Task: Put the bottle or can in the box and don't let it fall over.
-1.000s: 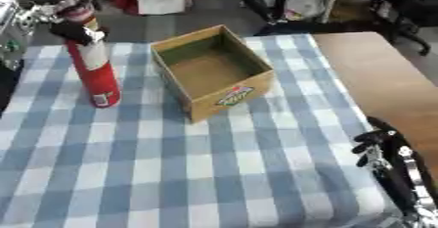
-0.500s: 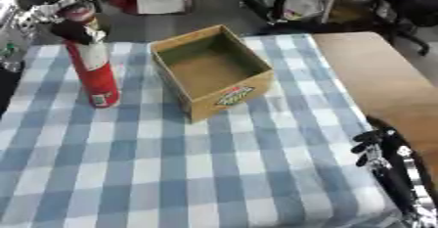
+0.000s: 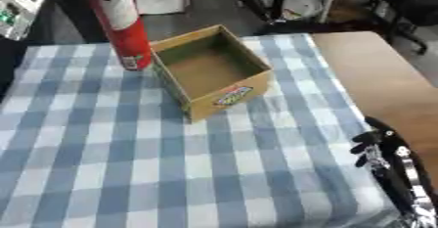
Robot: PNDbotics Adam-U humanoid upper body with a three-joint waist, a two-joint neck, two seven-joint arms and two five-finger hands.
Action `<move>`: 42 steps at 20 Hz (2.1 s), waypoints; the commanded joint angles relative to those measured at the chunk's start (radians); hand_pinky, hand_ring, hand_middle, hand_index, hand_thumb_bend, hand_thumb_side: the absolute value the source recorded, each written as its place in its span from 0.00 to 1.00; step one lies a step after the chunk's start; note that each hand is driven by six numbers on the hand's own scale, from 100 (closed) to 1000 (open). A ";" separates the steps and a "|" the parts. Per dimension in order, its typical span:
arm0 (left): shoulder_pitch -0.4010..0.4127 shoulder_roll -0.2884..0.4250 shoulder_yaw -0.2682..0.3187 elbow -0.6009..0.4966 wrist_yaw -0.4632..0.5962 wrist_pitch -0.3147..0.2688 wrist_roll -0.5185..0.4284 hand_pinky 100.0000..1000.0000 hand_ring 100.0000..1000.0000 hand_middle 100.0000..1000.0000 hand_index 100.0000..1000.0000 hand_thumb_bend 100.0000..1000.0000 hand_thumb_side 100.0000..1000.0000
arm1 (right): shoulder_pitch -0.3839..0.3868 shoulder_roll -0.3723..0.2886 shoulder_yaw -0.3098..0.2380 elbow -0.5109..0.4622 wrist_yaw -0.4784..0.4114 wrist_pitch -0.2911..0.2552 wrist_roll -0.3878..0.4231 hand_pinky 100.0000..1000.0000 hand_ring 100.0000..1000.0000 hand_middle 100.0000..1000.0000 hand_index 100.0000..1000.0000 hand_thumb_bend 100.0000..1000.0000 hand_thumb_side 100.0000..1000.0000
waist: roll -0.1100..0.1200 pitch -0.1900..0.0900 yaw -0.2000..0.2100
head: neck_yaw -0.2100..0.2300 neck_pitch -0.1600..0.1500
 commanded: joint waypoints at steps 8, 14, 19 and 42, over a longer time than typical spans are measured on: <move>-0.015 -0.137 -0.056 0.032 -0.066 -0.044 0.096 0.00 0.33 0.31 0.70 0.00 0.28 | -0.026 0.003 0.023 -0.008 -0.021 -0.007 0.025 0.31 0.48 0.52 0.87 0.00 0.74 | -0.012 -0.013 -0.045 | 0.027 -0.012; 0.010 -0.148 -0.083 0.086 -0.092 -0.111 0.053 0.93 0.95 0.92 1.00 0.61 1.00 | -0.032 0.007 0.025 -0.004 -0.025 -0.008 0.029 0.31 0.48 0.52 0.87 0.00 0.74 | -0.012 -0.010 -0.052 | 0.023 -0.010; 0.011 -0.107 -0.029 0.039 -0.055 -0.117 0.082 0.93 0.97 0.94 1.00 0.68 1.00 | -0.029 0.007 0.021 -0.002 -0.024 -0.008 0.026 0.31 0.48 0.52 0.87 0.00 0.75 | -0.013 -0.010 -0.040 | 0.014 -0.011; 0.932 -0.332 0.274 -0.592 0.498 0.221 0.344 0.52 0.72 0.61 0.94 0.05 1.00 | -0.022 0.014 -0.009 -0.004 -0.013 -0.004 -0.008 0.31 0.48 0.52 0.87 0.00 0.77 | -0.012 0.016 0.058 | 0.032 0.007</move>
